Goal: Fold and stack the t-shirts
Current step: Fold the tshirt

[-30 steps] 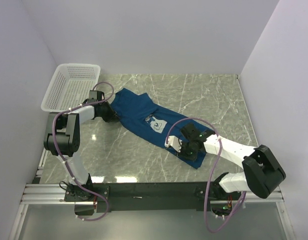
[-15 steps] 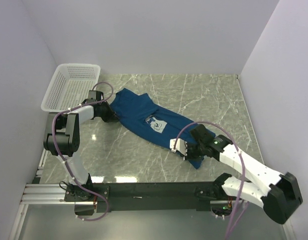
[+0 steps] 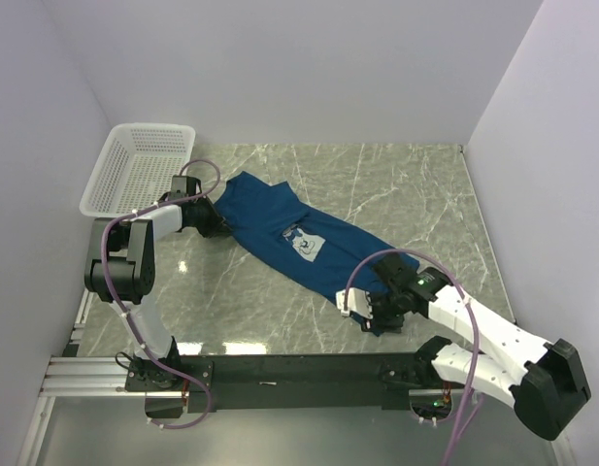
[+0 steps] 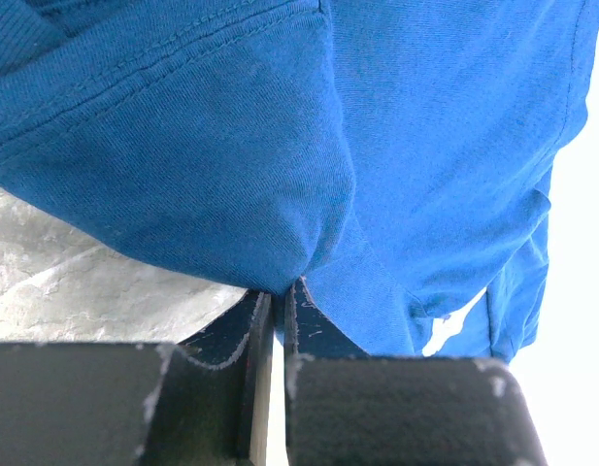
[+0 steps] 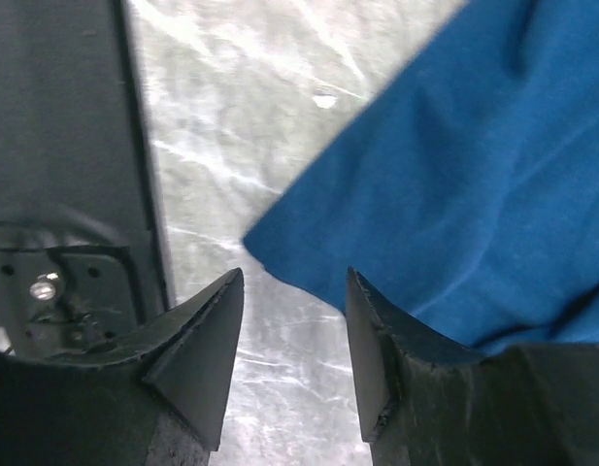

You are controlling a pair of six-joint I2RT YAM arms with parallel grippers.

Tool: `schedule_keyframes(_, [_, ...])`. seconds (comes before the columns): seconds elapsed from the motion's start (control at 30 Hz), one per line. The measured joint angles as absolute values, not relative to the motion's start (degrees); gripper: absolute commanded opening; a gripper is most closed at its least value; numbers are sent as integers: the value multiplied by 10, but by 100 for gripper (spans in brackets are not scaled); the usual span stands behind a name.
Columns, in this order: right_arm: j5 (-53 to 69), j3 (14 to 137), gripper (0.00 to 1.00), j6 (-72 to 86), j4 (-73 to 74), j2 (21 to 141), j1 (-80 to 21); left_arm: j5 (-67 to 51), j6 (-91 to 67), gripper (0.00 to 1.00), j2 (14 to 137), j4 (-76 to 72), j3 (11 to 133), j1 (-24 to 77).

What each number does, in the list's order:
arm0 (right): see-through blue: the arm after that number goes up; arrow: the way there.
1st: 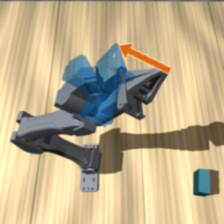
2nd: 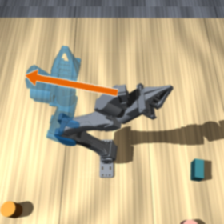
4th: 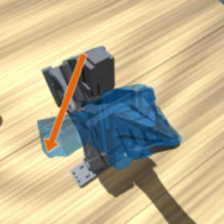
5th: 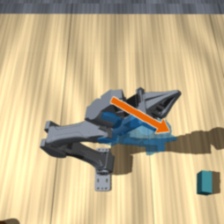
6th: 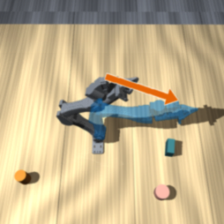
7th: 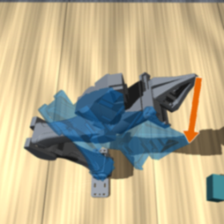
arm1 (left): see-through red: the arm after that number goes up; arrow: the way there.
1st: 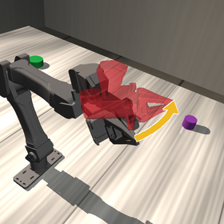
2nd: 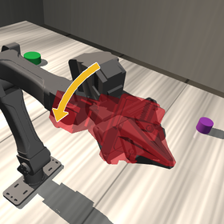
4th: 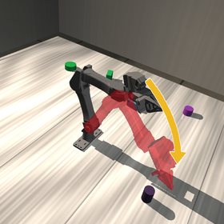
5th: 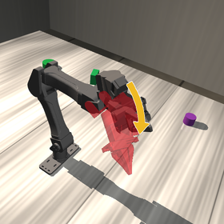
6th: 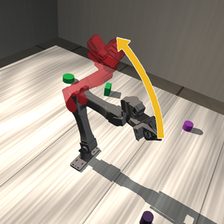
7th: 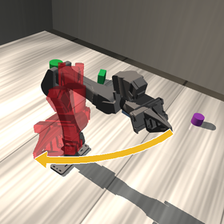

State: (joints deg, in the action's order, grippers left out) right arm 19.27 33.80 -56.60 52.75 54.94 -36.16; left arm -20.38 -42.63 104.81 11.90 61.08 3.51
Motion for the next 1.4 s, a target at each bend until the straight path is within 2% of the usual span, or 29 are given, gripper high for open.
schedule_keyframes(0.1, [188,346,50,-548,508,577,-331,-206,-426,9,1048,119,611,34])
schedule_keyframes(0.2, [209,391,50,-512,489,646,-243,-208,-422,11,1048,119,611,34])
schedule_keyframes(0.3, [232,460,56,-449,438,715,-170,-217,-412,19,1043,117,611,34])
schedule_keyframes(0.33, [239,488,57,-423,418,740,-150,-222,-410,31,1039,115,611,34])
schedule_keyframes(0.37, [246,516,58,-394,401,765,-133,-229,-404,34,1029,111,610,34])
schedule_keyframes(0.5, [271,634,61,-291,352,886,-100,-244,-387,42,959,101,610,34])
schedule_keyframes(0.6, [287,707,61,-250,343,976,-83,-239,-368,51,883,96,610,34])
schedule_keyframes(0.63, [289,725,61,-243,341,1004,-74,-237,-362,57,860,96,610,34])
schedule_keyframes(0.73, [291,751,61,-239,356,1061,-45,-222,-346,68,781,91,606,30])
schedule_keyframes(0.83, [287,752,61,-251,382,1084,-22,-208,-337,74,703,81,575,21])
schedule_keyframes(0.97, [280,761,59,-276,417,1105,-7,-204,-339,73,624,82,503,4])
schedule_keyframes(1.1, [279,770,49,-303,446,1126,-7,-212,-351,73,576,101,428,-9])
schedule_keyframes(1.2, [274,772,34,-319,459,1130,-6,-218,-364,73,549,119,390,-13])
schedule_keyframes(1.23, [272,772,21,-323,463,1131,-6,-221,-370,73,538,122,379,-13])
schedule_keyframes(1.3, [266,772,8,-329,469,1133,-2,-229,-384,73,517,123,361,-13])
schedule_keyframes(1.4, [264,770,0,-332,477,1135,11,-245,-416,73,493,114,331,-13])
